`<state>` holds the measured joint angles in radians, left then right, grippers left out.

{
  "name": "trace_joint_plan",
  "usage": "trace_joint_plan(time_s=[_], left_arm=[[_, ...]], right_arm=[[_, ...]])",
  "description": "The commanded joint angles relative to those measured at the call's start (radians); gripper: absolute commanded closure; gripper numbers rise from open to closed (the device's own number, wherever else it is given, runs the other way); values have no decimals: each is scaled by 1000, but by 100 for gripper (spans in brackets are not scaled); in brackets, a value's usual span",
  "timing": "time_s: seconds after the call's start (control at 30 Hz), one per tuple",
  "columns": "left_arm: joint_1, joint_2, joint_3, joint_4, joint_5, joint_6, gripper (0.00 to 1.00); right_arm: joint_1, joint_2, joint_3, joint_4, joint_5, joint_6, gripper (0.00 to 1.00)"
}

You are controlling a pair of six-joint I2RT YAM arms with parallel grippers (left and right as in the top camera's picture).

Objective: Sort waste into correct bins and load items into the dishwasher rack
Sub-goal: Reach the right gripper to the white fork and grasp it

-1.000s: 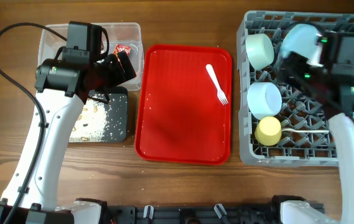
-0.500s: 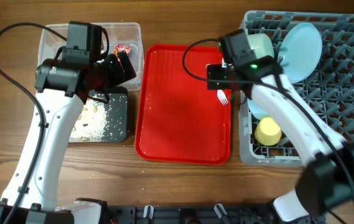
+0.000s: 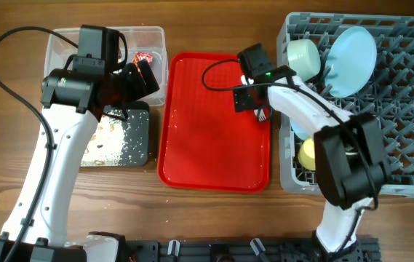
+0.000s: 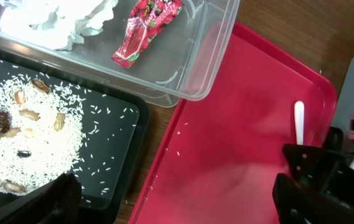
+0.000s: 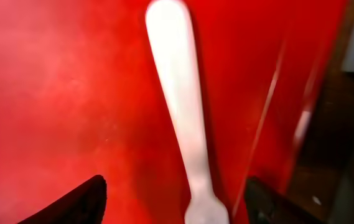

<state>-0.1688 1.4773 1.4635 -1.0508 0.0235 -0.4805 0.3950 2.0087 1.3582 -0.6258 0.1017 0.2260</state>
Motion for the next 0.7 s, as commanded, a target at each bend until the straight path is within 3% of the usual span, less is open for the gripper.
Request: trace_joint_plan(time_s=[0.0,0.1,0.2,0.47,0.67], left_arm=[[3,-13,10,2,-6,1,0],[3,-13,10,2,-6,1,0],[3,-13,10,2,-6,1,0],[3,-13,10,2,-6,1,0],[3,-13,10,2,-6,1,0]], right_arm=[[-2,53,10,15,8,-12,31],[-2,70,9,21,5,7,36],[-2,72,8,26,-13,22,48],[-2,72,9,-1,-116,67,94],[-2,52,10,-39,-192,66,96]])
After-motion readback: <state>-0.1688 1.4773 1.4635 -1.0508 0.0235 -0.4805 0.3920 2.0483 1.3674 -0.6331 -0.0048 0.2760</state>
